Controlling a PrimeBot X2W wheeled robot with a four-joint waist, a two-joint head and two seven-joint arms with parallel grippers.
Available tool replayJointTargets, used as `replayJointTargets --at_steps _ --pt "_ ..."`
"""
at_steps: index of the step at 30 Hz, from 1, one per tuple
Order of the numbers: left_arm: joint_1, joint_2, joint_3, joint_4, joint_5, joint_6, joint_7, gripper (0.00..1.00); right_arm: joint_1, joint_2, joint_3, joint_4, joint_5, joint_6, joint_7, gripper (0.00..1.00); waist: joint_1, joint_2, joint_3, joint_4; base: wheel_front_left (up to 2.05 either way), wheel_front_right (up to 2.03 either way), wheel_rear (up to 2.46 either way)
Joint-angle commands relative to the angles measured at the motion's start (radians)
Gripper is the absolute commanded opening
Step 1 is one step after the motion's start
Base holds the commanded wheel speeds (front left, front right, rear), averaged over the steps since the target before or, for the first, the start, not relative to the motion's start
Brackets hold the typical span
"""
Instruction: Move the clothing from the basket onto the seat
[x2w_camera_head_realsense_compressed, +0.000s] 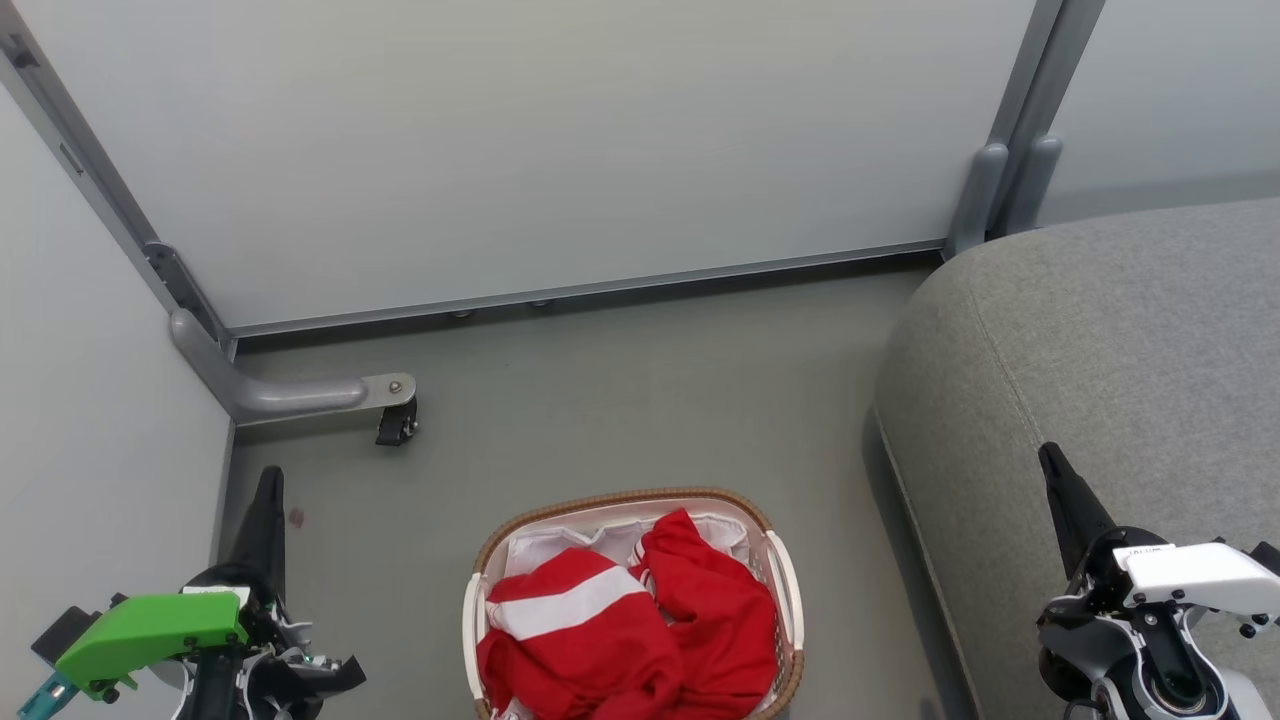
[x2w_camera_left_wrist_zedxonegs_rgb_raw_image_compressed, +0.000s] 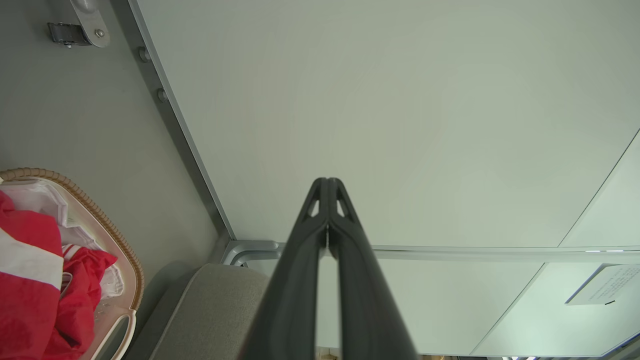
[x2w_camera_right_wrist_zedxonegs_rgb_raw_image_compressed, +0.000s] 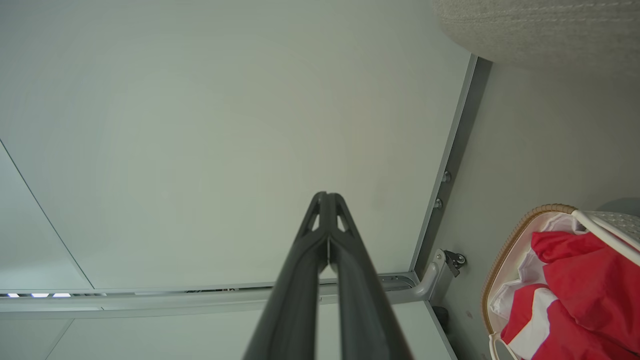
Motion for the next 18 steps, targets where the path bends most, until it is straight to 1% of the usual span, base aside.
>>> replayJointTargets --at_steps 1,18 --pt "-0.011 0.007 0.002 -0.001 -0.004 -0.006 0.003 0.0 0.012 -0.006 -0.001 -0.002 0.003 0.0 0.001 0.0 0.0 -0.0001 0.0 0.0 0.0 0.0 0.0" --pt "-0.011 0.007 0.002 -0.001 -0.004 -0.006 0.003 0.0 0.012 -0.006 -0.001 -0.002 0.003 0.0 0.001 0.0 0.0 -0.0001 0.0 0.0 0.0 0.0 0.0"
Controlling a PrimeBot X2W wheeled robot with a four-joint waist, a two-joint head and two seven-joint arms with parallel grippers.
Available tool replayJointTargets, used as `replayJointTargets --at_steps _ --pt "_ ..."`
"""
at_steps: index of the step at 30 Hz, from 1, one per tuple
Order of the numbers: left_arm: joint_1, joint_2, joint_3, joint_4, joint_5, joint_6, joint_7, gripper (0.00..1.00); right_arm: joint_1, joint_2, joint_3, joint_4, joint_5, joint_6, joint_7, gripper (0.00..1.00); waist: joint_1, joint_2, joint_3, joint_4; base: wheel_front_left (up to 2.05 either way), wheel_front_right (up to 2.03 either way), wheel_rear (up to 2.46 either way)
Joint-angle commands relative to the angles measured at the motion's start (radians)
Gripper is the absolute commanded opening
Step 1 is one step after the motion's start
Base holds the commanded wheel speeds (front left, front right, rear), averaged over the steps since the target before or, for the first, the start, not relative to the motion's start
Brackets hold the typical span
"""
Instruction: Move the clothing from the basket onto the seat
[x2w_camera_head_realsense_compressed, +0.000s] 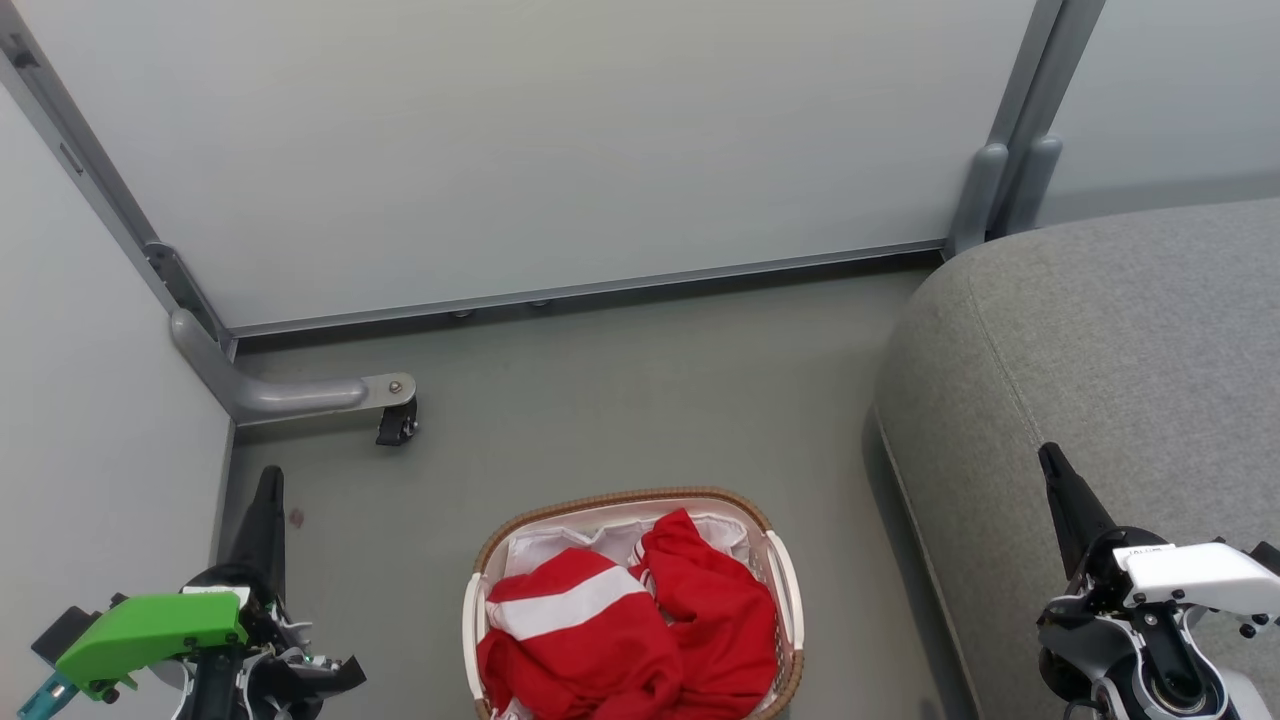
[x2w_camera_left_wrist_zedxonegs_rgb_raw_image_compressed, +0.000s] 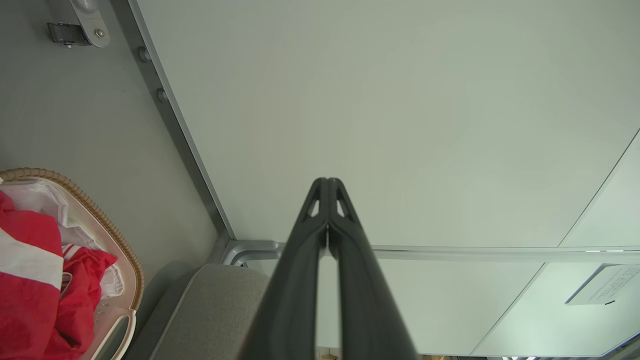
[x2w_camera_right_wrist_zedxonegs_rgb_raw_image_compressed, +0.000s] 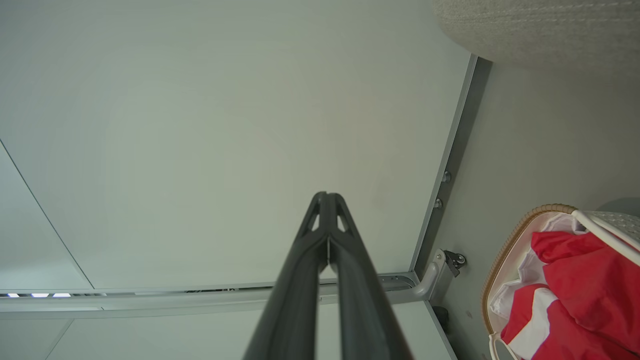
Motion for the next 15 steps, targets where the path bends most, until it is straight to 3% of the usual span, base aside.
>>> replayJointTargets --at_steps 1,8,9,15 --pt "-0.011 0.007 0.002 -0.001 -0.004 -0.006 0.003 0.0 0.012 -0.006 -0.001 -0.002 0.004 0.0 0.001 0.0 0.0 0.0 0.0 0.0 0.0 0.0 0.0" --pt "-0.011 0.007 0.002 -0.001 -0.004 -0.006 0.003 0.0 0.012 -0.006 -0.001 -0.002 0.003 0.0 0.001 0.0 0.0 0.0 0.0 0.0 0.0 0.0 0.0" --pt "0.001 -0.001 0.0 0.003 0.0 0.0 0.0 1.0 0.0 0.001 0.0 0.003 0.0 0.0 0.0 1.0 0.0 0.0 0.0 0.0 0.0 0.0 0.0" --pt "0.017 -0.004 -0.006 0.034 0.014 0.002 -0.016 1.0 0.009 0.004 0.011 0.022 -0.017 0.0 -0.015 1.0 0.0 0.0 0.001 0.0 0.0 0.0 0.0"
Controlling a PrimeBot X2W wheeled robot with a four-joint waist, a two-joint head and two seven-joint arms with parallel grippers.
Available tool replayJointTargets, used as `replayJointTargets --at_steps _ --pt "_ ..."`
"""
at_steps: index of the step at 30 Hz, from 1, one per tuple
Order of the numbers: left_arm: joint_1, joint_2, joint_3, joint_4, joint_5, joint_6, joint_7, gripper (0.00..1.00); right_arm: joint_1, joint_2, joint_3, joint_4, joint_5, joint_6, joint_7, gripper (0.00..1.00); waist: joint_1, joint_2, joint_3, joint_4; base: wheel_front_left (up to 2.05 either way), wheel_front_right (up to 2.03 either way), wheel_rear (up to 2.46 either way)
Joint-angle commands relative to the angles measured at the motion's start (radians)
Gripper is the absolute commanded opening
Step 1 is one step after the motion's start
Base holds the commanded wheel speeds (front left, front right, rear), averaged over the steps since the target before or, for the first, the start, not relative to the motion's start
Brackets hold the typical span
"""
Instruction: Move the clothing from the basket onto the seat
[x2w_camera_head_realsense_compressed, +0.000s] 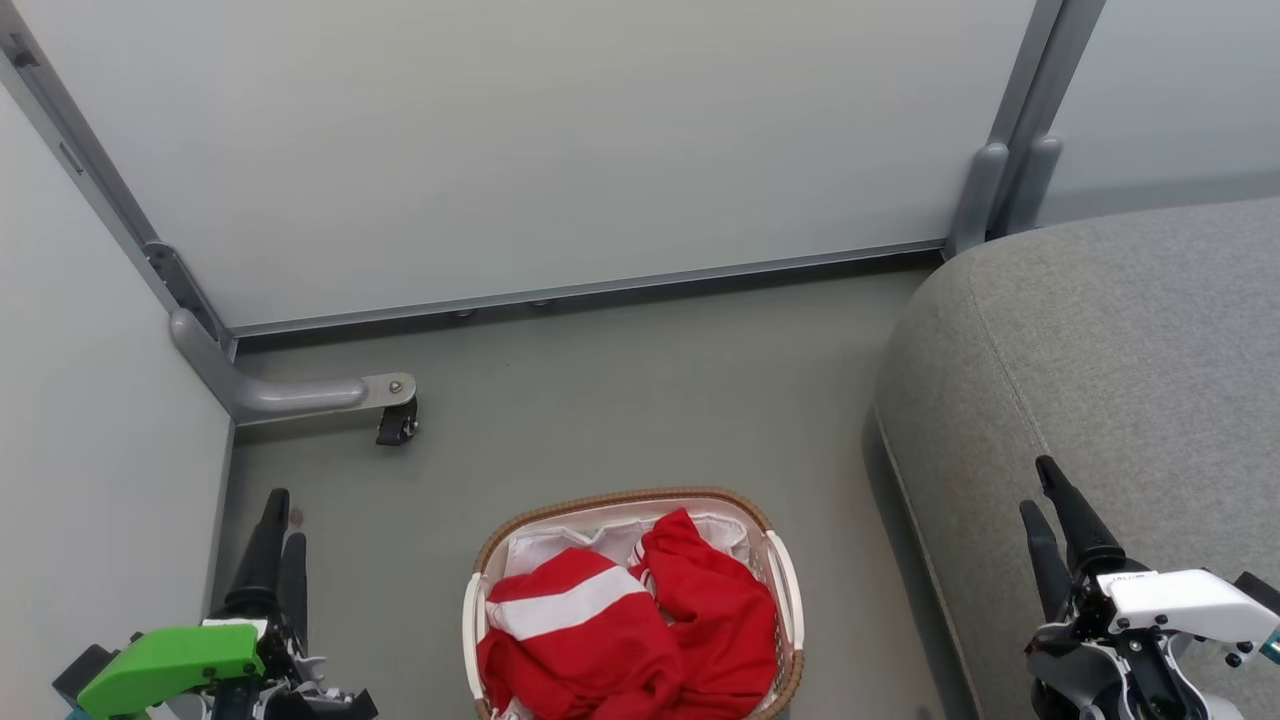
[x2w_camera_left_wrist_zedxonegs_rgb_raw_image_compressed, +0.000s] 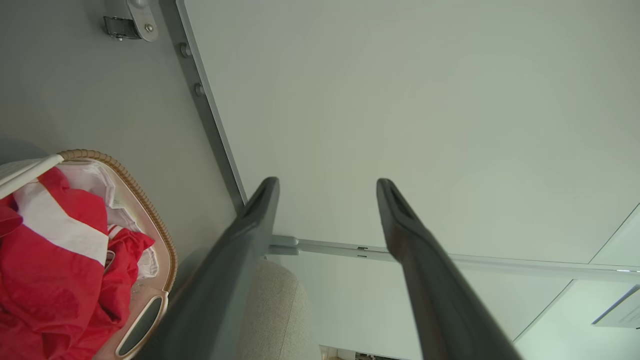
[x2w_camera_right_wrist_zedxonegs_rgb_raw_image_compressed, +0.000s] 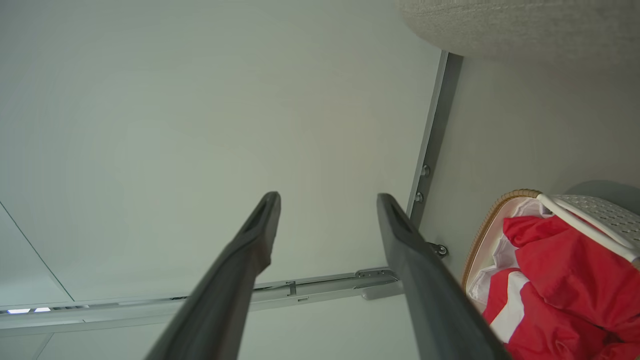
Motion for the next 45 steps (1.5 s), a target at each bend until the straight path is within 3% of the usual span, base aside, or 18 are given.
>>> replayJointTargets --at_steps 1,7,29,45 --pt "-0.018 0.006 -0.002 -0.017 0.018 -0.001 -0.012 1.0 -0.016 -0.011 0.008 -0.019 -0.02 0.0 -0.013 1.0 0.0 0.0 0.0 0.0 0.0 0.0 0.0" --pt "-0.018 0.016 -0.01 -0.014 0.109 -0.001 -0.042 1.0 -0.024 -0.024 0.02 -0.019 -0.115 0.0 -0.043 1.0 0.0 0.0 0.001 0.001 0.0 0.0 0.0" --pt "-0.018 0.035 -0.063 -0.019 0.601 -0.002 -0.136 1.0 -0.057 -0.038 0.063 -0.027 -0.55 0.0 -0.139 1.0 0.0 0.0 0.005 0.007 0.0 0.0 0.0" --pt "-0.011 0.064 -0.123 -0.014 0.863 0.031 -0.191 1.0 -0.083 -0.044 0.095 -0.037 -0.78 0.0 -0.194 1.0 0.0 0.0 0.005 0.01 0.0 0.0 0.0"
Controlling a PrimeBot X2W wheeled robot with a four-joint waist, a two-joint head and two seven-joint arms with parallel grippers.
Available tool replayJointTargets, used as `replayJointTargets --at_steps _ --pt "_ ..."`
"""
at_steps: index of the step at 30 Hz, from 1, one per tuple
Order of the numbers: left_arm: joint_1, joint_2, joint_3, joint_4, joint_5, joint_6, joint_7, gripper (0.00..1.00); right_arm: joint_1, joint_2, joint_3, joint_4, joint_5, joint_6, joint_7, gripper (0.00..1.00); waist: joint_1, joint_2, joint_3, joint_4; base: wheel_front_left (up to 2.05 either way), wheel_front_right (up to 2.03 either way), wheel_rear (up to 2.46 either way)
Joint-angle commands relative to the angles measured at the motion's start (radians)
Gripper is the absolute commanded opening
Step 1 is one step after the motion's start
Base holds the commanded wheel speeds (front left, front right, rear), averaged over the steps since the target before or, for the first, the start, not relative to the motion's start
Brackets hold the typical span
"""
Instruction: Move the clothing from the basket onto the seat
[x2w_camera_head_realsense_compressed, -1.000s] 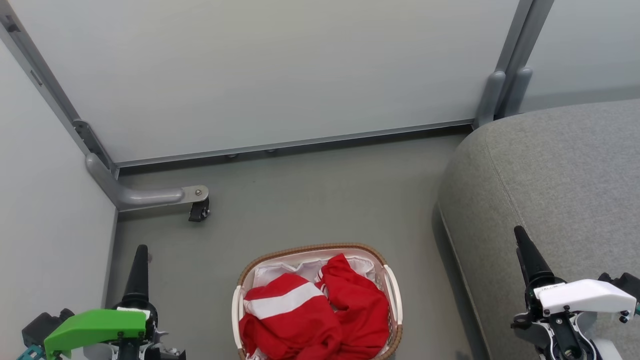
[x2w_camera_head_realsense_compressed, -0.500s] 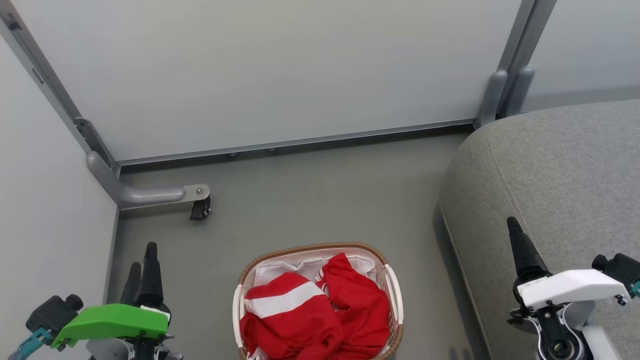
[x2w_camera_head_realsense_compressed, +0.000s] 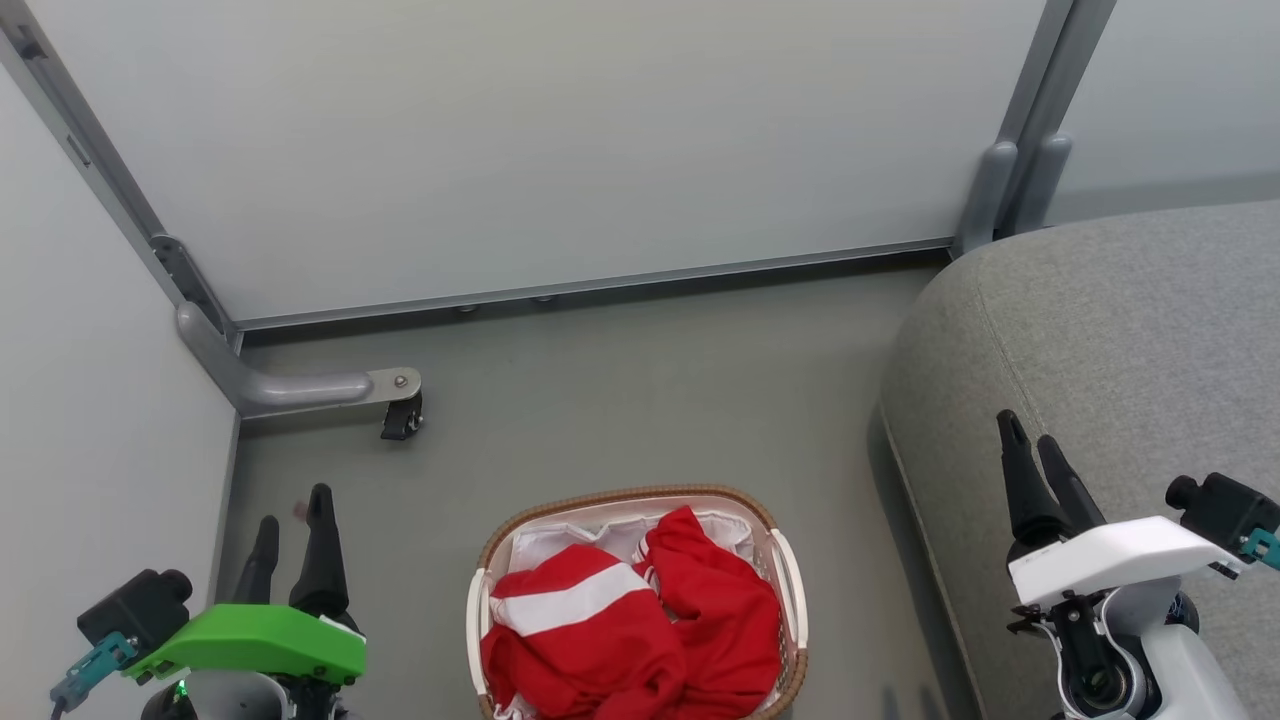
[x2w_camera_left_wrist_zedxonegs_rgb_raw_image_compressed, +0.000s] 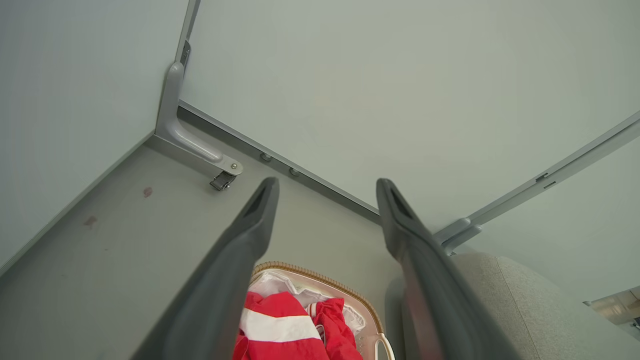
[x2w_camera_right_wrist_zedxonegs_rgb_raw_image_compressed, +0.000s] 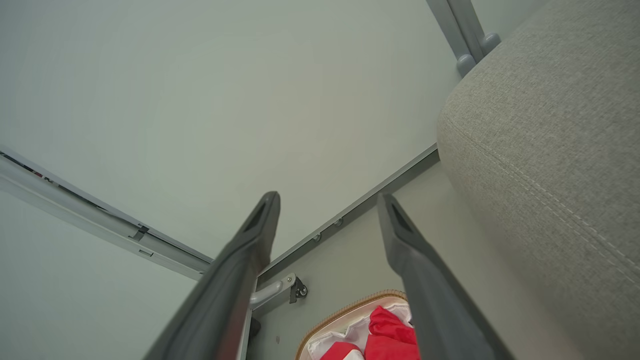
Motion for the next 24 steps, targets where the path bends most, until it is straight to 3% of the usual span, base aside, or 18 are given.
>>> replayJointTargets --at_steps 1,16,24 --pt "-0.008 0.014 -0.006 -0.008 0.037 0.007 -0.01 1.0 -0.026 -0.008 0.005 -0.014 -0.037 0.0 -0.011 1.0 0.0 -0.0001 0.0 0.0 0.0 0.0 0.0" --pt "0.015 0.021 -0.035 0.001 0.213 0.031 -0.055 1.0 -0.013 -0.004 0.026 0.025 -0.215 0.0 -0.056 1.0 0.0 -0.0001 -0.006 -0.002 0.0 0.0 0.0" --pt "0.008 0.019 -0.048 0.006 0.29 0.021 -0.076 1.0 -0.028 -0.004 0.037 0.046 -0.298 0.001 -0.077 1.0 0.0 -0.0001 -0.006 -0.002 0.0 0.0 0.0"
